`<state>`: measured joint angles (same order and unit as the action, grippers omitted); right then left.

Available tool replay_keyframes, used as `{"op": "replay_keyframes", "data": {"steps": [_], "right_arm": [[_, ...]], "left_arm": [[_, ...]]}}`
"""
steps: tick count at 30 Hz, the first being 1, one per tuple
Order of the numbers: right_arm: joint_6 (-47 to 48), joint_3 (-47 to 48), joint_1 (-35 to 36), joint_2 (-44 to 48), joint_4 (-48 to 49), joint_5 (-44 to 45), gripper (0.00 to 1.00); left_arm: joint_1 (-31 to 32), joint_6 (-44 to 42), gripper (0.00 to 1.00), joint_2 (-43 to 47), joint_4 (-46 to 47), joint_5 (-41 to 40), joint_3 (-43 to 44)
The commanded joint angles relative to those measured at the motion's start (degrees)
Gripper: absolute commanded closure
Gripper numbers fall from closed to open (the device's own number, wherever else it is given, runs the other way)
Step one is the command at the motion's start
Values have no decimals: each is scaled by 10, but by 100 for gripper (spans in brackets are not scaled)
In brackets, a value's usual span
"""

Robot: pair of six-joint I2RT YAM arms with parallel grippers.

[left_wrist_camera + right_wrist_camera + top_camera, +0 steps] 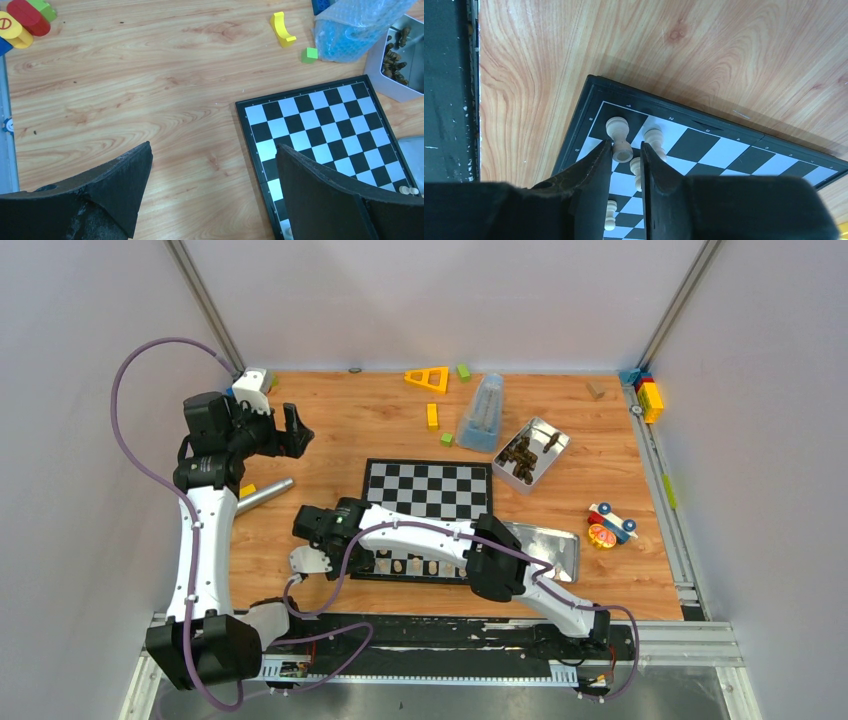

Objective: Set up the chess pieces on the board
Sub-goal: Place the chess piece on the chessboard.

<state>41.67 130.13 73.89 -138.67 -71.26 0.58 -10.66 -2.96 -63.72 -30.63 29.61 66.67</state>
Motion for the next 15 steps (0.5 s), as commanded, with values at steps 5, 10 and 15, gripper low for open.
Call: {"op": "replay_keyframes", "data": {"steps": [5,10,15], "right_arm": [[-15,6,6,26,20,14,66],[-32,3,6,59,21,4,61],[-51,-16,2,106,21,-17,55]], "left_arm": [[-7,-9,0,11,16,9,-2],[-7,-11,0,11,16,8,-1],[-7,-12,0,9,15,5,2]]}}
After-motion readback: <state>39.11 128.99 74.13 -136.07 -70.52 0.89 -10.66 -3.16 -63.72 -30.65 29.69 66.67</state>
